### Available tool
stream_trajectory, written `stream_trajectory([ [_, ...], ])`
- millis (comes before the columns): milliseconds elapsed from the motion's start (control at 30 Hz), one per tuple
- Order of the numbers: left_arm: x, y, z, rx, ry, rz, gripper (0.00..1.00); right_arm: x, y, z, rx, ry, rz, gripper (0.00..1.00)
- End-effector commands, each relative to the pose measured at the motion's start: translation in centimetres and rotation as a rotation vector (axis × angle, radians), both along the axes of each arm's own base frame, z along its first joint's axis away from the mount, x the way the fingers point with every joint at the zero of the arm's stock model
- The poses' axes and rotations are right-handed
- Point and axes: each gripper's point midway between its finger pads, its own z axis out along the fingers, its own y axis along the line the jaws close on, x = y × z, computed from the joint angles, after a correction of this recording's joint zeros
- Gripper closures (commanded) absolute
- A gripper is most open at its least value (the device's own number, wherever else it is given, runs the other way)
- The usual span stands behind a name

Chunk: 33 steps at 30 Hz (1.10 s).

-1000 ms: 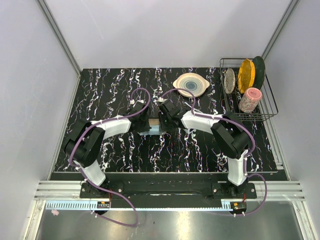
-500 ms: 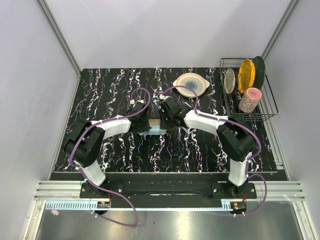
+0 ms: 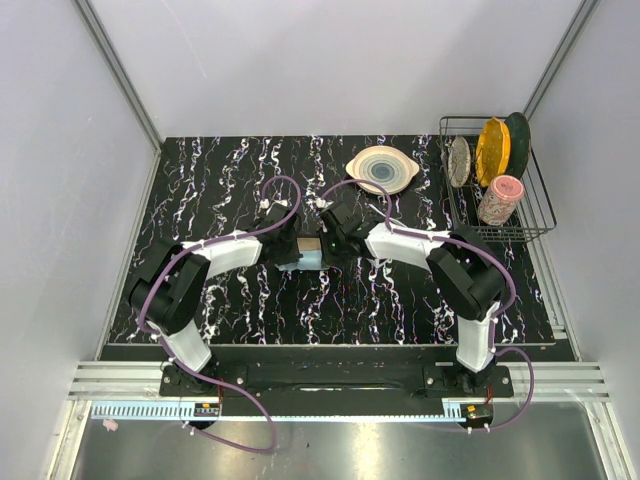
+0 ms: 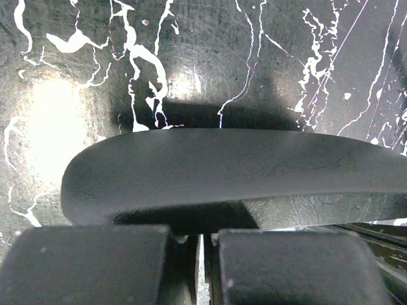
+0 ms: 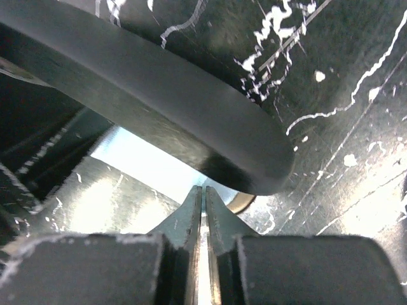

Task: Organize the sunglasses
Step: Smooth out the folded cleaning cloth near the sunglasses case.

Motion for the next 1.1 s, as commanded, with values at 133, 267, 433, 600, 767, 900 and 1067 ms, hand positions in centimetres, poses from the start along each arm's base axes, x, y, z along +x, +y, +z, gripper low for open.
stream_trajectory([
  [133,-3.6,2.4,-4.2,0.118,0.156,0.000,0.99,-0.4,-1.6,-1.1,-0.094,-0.023,0.003,0.91],
  [267,-3.5,2.3,-3.8,0.112,0.147,-0.002,0.96,1.1,-1.1,0.8,-0.077,-0.083,-0.023,0.90],
  [433,-2.9,1.8,-2.3,0.080,0.101,-0.007,0.90,2.3,0.4,4.1,0.008,-0.144,-0.035,0.86],
  [600,-2.5,1.4,-1.4,0.057,0.079,-0.013,0.87,2.8,1.6,5.5,0.059,-0.168,-0.024,0.83],
  [767,-2.2,1.1,-0.7,0.042,0.059,-0.015,0.85,1.9,2.7,3.5,0.064,-0.121,0.018,0.82],
  [900,-2.1,1.1,-0.1,0.032,0.044,-0.013,0.83,1.4,3.0,1.1,0.047,-0.093,0.026,0.83],
  [1067,-2.2,1.4,0.2,0.040,0.028,-0.006,0.81,1.1,2.5,-0.8,0.019,-0.086,0.023,0.83],
])
